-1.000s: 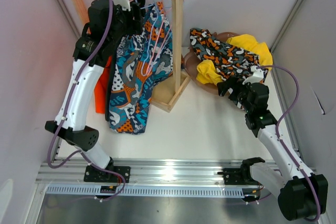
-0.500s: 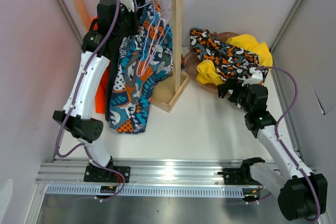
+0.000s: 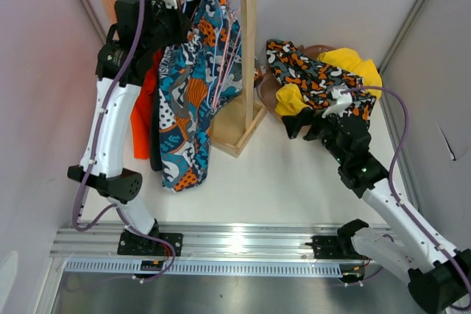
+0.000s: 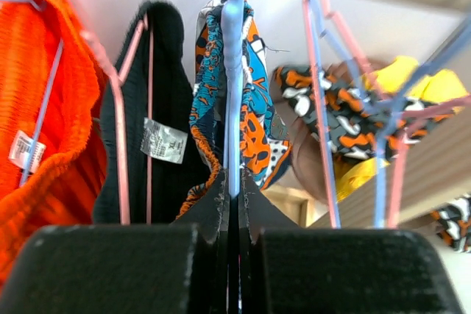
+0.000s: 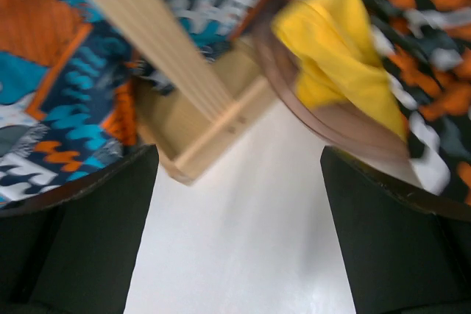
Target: Remove the shorts from the hanger
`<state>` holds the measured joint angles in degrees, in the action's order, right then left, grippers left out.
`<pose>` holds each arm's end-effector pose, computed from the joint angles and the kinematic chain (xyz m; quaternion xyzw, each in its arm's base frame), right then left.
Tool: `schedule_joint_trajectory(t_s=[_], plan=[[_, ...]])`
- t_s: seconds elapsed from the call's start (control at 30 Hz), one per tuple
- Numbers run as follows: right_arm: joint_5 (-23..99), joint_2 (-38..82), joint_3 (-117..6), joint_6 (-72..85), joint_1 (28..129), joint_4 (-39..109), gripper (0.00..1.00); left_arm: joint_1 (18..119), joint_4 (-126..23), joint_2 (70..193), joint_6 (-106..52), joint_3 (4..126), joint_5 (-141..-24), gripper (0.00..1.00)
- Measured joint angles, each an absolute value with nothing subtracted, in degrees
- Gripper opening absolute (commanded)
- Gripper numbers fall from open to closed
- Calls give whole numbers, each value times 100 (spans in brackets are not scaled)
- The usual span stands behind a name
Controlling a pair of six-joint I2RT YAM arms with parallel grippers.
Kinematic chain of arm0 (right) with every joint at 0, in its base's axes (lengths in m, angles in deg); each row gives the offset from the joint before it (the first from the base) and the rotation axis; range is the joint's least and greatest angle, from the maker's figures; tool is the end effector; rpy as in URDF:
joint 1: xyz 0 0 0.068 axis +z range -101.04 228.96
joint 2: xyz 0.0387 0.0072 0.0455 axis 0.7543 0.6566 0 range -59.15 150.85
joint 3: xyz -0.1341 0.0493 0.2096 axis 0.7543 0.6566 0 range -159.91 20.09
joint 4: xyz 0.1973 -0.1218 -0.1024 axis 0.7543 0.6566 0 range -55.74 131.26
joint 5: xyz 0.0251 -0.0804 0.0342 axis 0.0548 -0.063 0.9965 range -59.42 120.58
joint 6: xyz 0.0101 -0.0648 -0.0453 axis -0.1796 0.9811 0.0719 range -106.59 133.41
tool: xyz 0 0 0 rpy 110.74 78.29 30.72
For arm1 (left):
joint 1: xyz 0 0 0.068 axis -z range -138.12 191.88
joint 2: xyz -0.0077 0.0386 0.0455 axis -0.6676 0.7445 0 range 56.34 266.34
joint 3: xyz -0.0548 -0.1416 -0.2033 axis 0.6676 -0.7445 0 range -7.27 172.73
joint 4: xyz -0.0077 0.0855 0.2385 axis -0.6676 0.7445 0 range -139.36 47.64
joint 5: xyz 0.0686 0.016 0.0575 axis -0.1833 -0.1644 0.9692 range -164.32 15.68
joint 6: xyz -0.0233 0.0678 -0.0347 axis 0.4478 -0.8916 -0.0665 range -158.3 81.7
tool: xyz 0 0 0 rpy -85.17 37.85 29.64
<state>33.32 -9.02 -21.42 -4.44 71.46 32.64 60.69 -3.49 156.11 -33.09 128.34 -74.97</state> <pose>0.2276 0.0979 0.3074 -0.0462 0.7474 0.2453 0.6157 0.3390 -0.1163 0.5165 0.0942 0.7604 -0.1379 0.6276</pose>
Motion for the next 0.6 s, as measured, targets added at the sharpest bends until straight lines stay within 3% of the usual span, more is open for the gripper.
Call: schedule_joint_trajectory(t_s=[0.33, 0.6], plan=[[1972, 709, -5174, 531, 10989, 3027, 99, 6065, -251, 14962, -3171, 12850, -7624, 0], [1116, 3231, -7309, 973, 12514, 2894, 99, 6065, -255, 14588, -3123, 12419, -7659, 0]])
